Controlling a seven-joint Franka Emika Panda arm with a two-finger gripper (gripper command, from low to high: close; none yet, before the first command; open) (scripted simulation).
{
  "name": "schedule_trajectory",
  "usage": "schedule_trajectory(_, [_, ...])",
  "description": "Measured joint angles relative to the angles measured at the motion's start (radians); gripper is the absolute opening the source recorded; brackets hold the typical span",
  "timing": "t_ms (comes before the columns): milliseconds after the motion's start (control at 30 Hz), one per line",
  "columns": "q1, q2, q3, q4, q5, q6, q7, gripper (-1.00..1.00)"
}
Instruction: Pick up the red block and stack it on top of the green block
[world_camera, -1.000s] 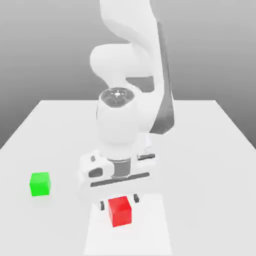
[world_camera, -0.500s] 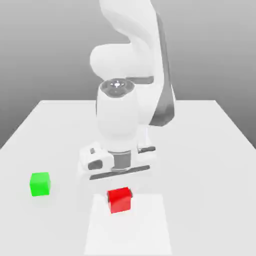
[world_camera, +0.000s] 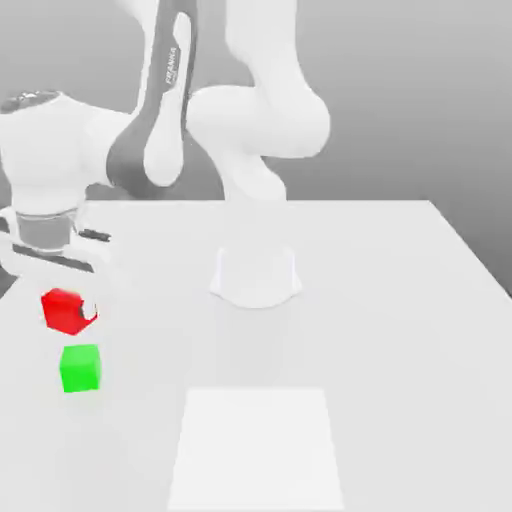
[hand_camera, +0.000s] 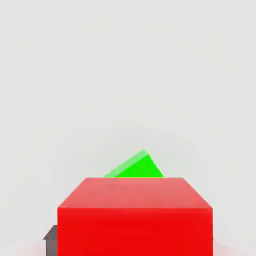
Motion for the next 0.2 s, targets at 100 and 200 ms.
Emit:
schedule_trajectory(100, [-0.020, 0.108, 0.044, 0.005, 0.114, 0.097, -0.081, 1.00])
schedule_trajectory(200, [-0.020, 0.108, 0.044, 0.005, 0.114, 0.097, -0.081, 1.00])
